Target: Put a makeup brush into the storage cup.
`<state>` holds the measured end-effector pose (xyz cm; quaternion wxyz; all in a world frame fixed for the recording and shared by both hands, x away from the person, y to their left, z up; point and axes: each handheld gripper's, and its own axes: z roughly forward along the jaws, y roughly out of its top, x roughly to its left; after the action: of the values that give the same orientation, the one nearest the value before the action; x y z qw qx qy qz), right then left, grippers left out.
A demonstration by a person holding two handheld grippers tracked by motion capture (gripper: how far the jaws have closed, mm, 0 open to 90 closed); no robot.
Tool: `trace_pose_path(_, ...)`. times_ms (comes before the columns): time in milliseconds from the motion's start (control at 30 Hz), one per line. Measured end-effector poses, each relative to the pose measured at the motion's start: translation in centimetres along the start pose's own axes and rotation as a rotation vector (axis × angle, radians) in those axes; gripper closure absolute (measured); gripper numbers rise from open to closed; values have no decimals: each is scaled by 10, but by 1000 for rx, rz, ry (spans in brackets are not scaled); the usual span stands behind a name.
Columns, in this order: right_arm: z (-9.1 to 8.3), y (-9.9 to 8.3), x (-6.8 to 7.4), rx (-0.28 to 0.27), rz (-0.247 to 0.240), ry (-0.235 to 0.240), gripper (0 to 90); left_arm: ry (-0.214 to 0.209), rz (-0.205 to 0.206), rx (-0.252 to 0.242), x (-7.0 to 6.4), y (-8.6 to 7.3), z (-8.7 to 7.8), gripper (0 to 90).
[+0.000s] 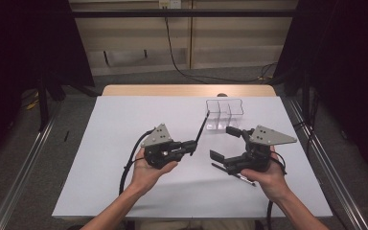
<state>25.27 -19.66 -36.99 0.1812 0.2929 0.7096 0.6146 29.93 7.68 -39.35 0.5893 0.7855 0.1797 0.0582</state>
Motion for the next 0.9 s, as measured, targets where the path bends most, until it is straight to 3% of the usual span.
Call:
trace_pose_path(167, 7, 9, 0, 12, -7, 12, 43, -6, 2, -2, -2, -2, 6, 845)
trace_pose_path(267, 12, 14, -1, 8, -8, 23, 113, -7, -15, -17, -2, -4, 8, 845)
trace_pose_path(367, 16, 15, 1, -35, -23, 16, 232, -3, -13, -9, -2, -7, 9, 845)
trace_pose_path(400, 16, 15, 1, -35, -23, 16, 232, -4, -12, -11, -3, -8, 8, 845)
trace_pose_path(633, 21, 7, -9, -17, 18, 48, 347, -10, -8, -16, -4, -8, 6, 845)
trace_pose_path(900, 23, 5, -11, 2, 33, 79, 437, -20, -7, -1, -7, -12, 11, 845)
